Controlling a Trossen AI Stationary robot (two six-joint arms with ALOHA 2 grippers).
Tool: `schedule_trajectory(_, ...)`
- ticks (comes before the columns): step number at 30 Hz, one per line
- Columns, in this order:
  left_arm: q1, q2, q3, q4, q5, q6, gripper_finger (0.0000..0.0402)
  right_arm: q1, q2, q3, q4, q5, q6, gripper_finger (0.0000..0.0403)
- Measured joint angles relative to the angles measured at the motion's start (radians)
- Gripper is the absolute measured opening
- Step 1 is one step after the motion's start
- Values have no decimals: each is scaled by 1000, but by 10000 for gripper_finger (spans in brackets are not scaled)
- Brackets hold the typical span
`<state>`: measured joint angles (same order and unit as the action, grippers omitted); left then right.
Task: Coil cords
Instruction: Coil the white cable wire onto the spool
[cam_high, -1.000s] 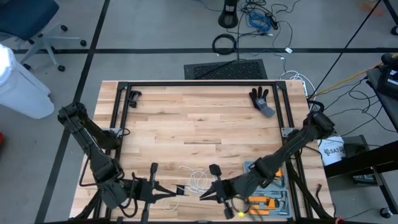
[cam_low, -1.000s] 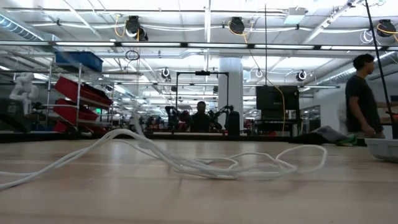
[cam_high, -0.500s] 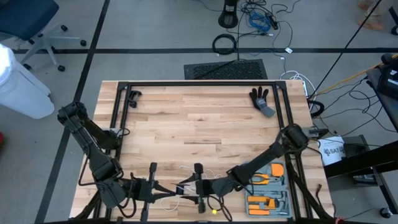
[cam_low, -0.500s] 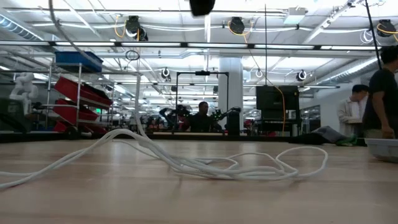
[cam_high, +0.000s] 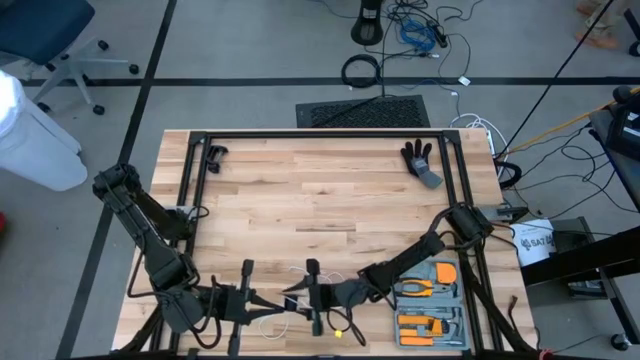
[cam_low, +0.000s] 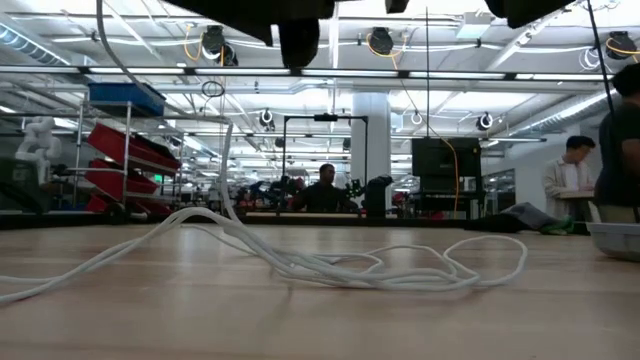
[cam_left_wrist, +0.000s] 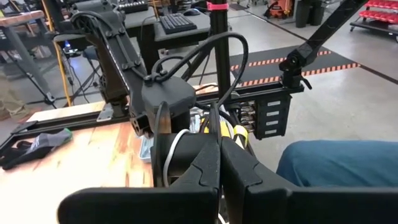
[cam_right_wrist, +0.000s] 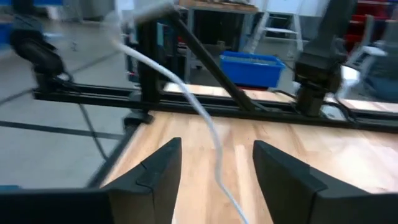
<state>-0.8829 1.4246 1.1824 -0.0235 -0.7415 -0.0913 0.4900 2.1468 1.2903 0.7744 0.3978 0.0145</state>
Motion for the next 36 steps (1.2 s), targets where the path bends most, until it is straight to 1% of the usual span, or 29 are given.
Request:
schedule_trajectory(2,0,0,0,0,-8,0,2,-5,-1,0,9,-36,4,176)
schedule_trajectory(8,0,0,0,0,-15,0,2,-8,-2,0,28,-38,3,157)
schedule_trajectory(11,0,0,0,0,-15,1,2,-15,-2,0,23,-41,4,141)
schedule_trajectory(13,0,0,0,0,-15,1,2,-22,-2,0,24,-62,6,128)
schedule_trajectory(17,0,0,0,0,-15,0,2,-25,-2,0,23,-63,6,92)
schedule_trajectory(22,0,0,0,0,-16,0,2,-25,-2,0,11,-63,10,16)
schedule_trajectory(23,0,0,0,0,-16,0,2,-25,-2,0,6,-62,9,8)
schedule_trajectory(25,0,0,0,0,-16,0,2,-23,-2,0,-9,-60,11,6)
schedule_trajectory(28,-1,0,0,-1,-16,0,2,-12,-35,0,-126,-58,20,1)
schedule_trajectory(32,-3,-1,0,-10,-16,1,2,17,-145,0,-373,-26,50,1)
schedule_trajectory(36,-3,-1,0,-16,-16,1,2,44,-254,0,-574,-33,76,1)
